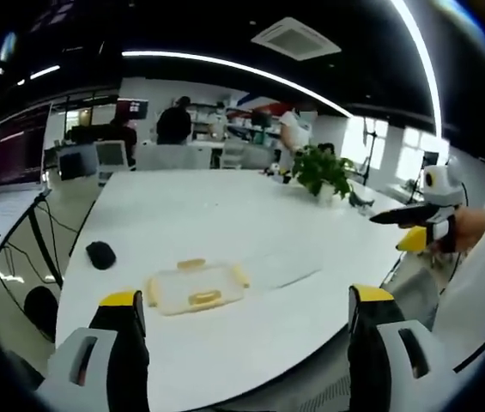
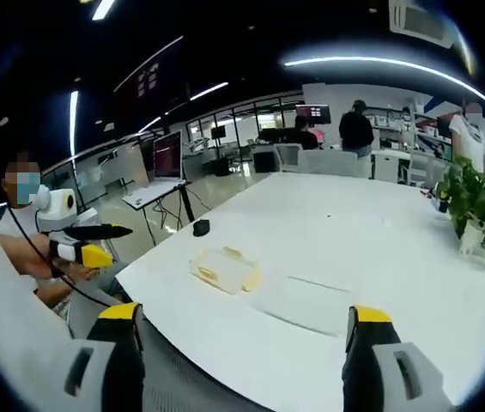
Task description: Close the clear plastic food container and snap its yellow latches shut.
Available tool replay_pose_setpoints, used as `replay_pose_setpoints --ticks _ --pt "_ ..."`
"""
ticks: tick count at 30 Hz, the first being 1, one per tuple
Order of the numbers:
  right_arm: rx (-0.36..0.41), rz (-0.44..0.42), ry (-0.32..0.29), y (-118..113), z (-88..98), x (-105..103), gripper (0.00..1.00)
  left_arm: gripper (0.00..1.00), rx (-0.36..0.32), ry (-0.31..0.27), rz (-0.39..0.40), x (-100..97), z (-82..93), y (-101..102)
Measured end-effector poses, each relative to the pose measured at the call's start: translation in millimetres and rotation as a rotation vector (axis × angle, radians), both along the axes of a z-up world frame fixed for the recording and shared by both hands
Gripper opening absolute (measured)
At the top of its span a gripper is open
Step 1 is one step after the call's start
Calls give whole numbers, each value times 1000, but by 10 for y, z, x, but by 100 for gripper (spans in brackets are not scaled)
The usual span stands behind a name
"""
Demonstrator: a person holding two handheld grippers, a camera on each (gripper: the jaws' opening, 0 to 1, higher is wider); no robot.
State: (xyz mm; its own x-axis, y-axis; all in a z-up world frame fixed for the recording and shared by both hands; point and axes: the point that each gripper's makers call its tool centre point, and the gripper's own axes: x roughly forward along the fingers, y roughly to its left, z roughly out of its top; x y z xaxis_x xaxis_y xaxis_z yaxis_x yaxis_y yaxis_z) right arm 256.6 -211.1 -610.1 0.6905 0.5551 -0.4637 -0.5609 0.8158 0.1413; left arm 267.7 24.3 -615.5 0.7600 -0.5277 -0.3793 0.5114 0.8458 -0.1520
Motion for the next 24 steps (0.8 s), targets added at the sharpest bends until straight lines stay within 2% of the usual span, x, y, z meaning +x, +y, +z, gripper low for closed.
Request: replay_pose_setpoints --ticks 1,10,13,16,18,21,24 --pt "-4 3 -2 3 4 40 98 94 37 -3 -27 5 -20 12" --pt "-76 62 -43 68 56 290 94 89 75 2 -68 125 -31 37" --pt "-98 99 -86 113 116 397 89 89 87 -3 -99 174 -43 7" --pt "-112 146 -106 187 152 497 85 86 111 -6 -143 258 -66 35" --pt "-115 216 -143 307 202 567 84 85 117 -15 -194 308 -75 38" --pt "-112 260 -148 420 217 657 83 85 130 -17 -233 399 -82 71" --pt "-137 310 -173 525 225 740 77 82 156 -29 -266 494 -84 113"
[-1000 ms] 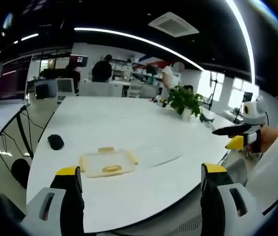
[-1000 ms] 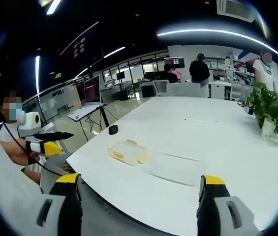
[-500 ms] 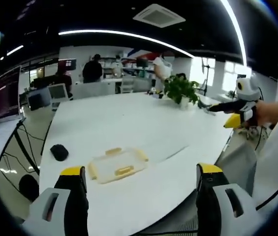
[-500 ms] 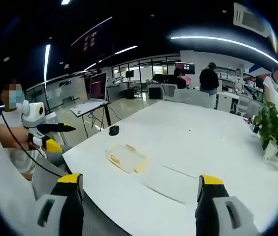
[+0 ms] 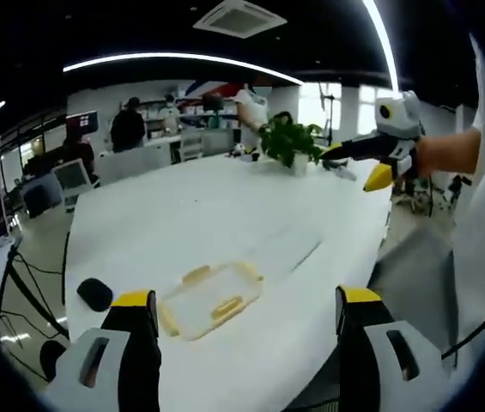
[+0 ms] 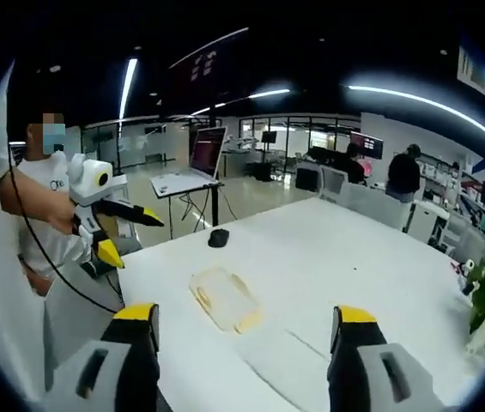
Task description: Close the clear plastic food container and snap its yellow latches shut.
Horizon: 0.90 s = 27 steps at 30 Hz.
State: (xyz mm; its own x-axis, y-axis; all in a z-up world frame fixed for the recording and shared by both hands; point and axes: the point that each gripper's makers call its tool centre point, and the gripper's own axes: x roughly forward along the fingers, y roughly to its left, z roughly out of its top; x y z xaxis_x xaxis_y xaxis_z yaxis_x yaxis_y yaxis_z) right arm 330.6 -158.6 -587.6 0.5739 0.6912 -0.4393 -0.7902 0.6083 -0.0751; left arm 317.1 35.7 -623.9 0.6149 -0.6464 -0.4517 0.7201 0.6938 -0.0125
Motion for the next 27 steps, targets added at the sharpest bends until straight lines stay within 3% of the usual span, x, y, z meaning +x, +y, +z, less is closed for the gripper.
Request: replay_pose_setpoints --ticks 3,4,6,8,16,23,27 --pt "-20 36 29 108 -55 48 77 82 16 0 -24 92 -9 35" --pt "-38 62 43 153 -95 52 77 82 50 0 -52 128 -43 55" --pt "-55 83 10 209 -96 99 77 82 111 12 -88 191 -122 106" --pt "-79 105 18 272 -150 120 76 80 96 6 -110 264 -114 99" --pt "-136 174 16 441 -290 281 72 77 166 18 -214 457 -263 113" --pt "-195 223 51 504 -541 395 68 74 225 1 -320 639 -386 152" --pt "-256 254 73 531 -718 452 66 74 243 21 -381 720 -500 192"
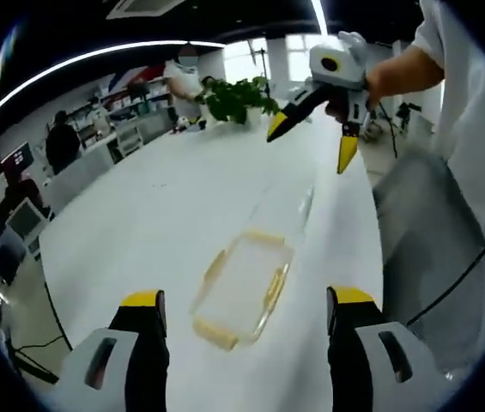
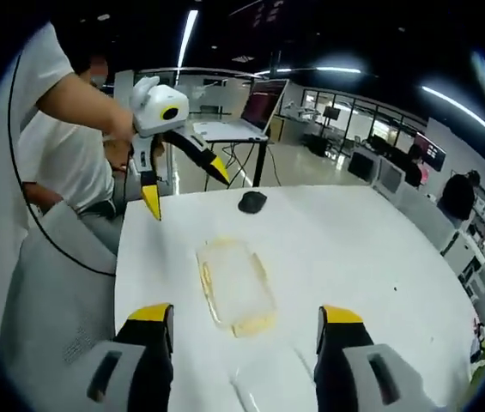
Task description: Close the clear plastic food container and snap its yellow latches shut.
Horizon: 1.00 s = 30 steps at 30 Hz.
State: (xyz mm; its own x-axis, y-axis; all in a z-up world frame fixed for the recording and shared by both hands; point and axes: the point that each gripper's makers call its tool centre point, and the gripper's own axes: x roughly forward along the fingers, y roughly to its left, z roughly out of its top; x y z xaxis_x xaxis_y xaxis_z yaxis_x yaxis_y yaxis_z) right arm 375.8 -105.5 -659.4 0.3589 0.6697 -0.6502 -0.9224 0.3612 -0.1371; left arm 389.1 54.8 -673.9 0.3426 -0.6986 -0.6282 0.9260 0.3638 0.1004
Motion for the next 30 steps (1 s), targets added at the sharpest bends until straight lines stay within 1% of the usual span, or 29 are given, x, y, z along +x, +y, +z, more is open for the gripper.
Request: replay_pose_setpoints --ticks 1,2,3,5,7,9,11,12,14,15,17,19,21,22,24,27,29,30 --pt "-6 7 4 14 -31 13 65 73 25 7 -21 7 -51 32" --pt "-22 20 12 29 -88 26 65 73 64 4 -45 37 -117 78" --pt "-37 25 20 35 -129 38 65 73 70 1 -64 51 -150 84" --pt "-65 47 21 66 -204 67 65 72 79 18 -80 87 -226 120" --pt "-58 51 30 110 -245 98 64 71 99 30 -93 136 -317 168" --pt "-78 67 31 119 -308 107 63 70 83 38 -97 170 -365 185" --pt "-93 74 38 134 -394 137 63 69 83 41 -101 211 -411 197" --pt "-94 76 43 136 -407 137 62 68 86 43 -110 218 -433 200" --pt "-112 92 47 136 -466 146 60 67 102 48 -142 227 -502 206" --pt "-140 102 47 119 -516 161 59 66 115 44 -165 230 -539 203" --pt "-160 121 53 129 -589 168 60 65 144 34 -210 235 -610 208" --pt "-188 140 62 128 -652 167 58 62 145 28 -226 249 -653 200" --pt "-199 150 69 156 -709 183 57 62 175 44 -248 245 -752 218" --pt "-204 159 75 173 -740 184 57 61 184 43 -265 242 -787 217" --pt "-229 174 75 172 -807 201 54 61 188 51 -279 243 -827 204" --pt "-246 179 86 185 -896 236 55 60 201 55 -300 256 -871 207" --pt "-248 188 96 201 -942 247 53 62 221 68 -299 286 -934 243" --pt "-267 205 92 206 -998 268 51 61 236 78 -299 290 -973 270"
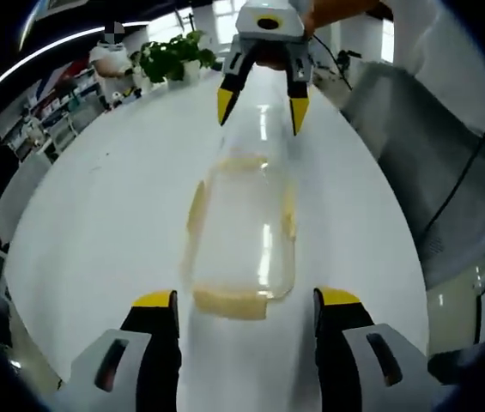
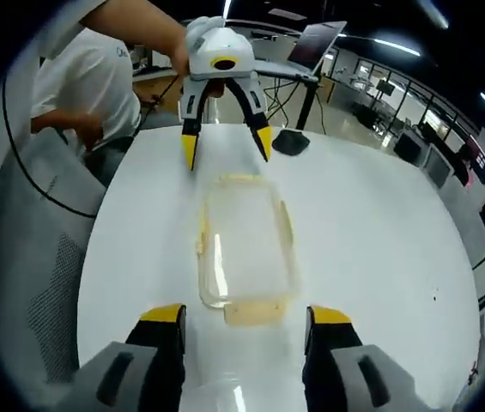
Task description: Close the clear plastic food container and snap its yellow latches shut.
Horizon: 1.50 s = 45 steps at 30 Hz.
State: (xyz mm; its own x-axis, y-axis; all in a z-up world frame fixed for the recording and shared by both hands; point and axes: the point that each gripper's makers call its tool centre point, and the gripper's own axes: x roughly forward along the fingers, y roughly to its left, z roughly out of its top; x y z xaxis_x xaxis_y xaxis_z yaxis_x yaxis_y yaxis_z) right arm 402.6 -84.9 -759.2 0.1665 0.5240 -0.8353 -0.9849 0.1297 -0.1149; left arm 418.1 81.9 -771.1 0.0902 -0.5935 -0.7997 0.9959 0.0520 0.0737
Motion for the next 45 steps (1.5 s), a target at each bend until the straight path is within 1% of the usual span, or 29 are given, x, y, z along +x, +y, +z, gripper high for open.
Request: replay_pose_setpoints --ticks 4,6,9,11,13,15,17,19,21,22,23,25,26,27,28,29,30,34,35,39,40,42,43,45 --pt "-3 20 19 44 -67 21 48 58 40 14 -30 -21 -103 47" --pt "-30 40 12 47 -123 45 48 58 49 18 -39 -15 -135 45" --pt "-46 55 32 72 -186 34 47 56 37 33 -45 -19 -138 3" --pt "-68 75 27 87 -218 35 48 54 42 30 -59 5 -167 -14" --pt "-75 74 34 92 -229 49 47 55 49 33 -58 28 -188 -15" --pt "-88 59 39 84 -252 88 46 52 57 36 -62 59 -209 -3" --pt "-96 54 48 73 -279 112 46 52 69 35 -55 100 -231 12" --pt "-125 52 63 38 -332 120 43 50 67 47 -59 88 -230 3" --pt "-148 73 66 22 -371 106 37 47 75 50 -77 74 -250 -6" --pt "-156 70 60 18 -382 119 37 47 83 32 -93 86 -254 -13" --pt "-170 62 68 9 -400 119 36 48 73 30 -92 87 -248 -34" --pt "-204 60 87 -25 -455 92 36 47 62 46 -85 82 -245 -71" --pt "-205 72 81 -19 -473 90 37 44 69 40 -87 87 -254 -69" --pt "-199 79 77 -16 -457 87 37 43 91 37 -97 80 -286 -51" --pt "-203 74 79 -26 -449 93 36 42 90 54 -101 56 -273 -52" --pt "-198 71 81 -23 -444 102 36 38 86 57 -90 63 -262 -52" --pt "-197 73 82 -27 -441 100 36 38 84 67 -81 48 -257 -45" --pt "-186 81 90 -18 -448 99 36 38 82 65 -76 59 -264 -46" --pt "-181 65 100 -12 -447 106 36 38 81 66 -69 57 -265 -49" --pt "-188 67 95 -12 -452 107 35 38 90 68 -56 51 -268 -50" --pt "-176 84 77 -4 -445 116 35 38 96 68 -51 42 -265 -47" --pt "-146 74 68 4 -432 115 35 37 106 63 -48 22 -267 -30" --pt "-134 78 78 23 -414 80 35 37 123 41 -67 12 -261 -6" --pt "-124 86 73 48 -349 50 35 37 116 42 -58 -23 -197 18"
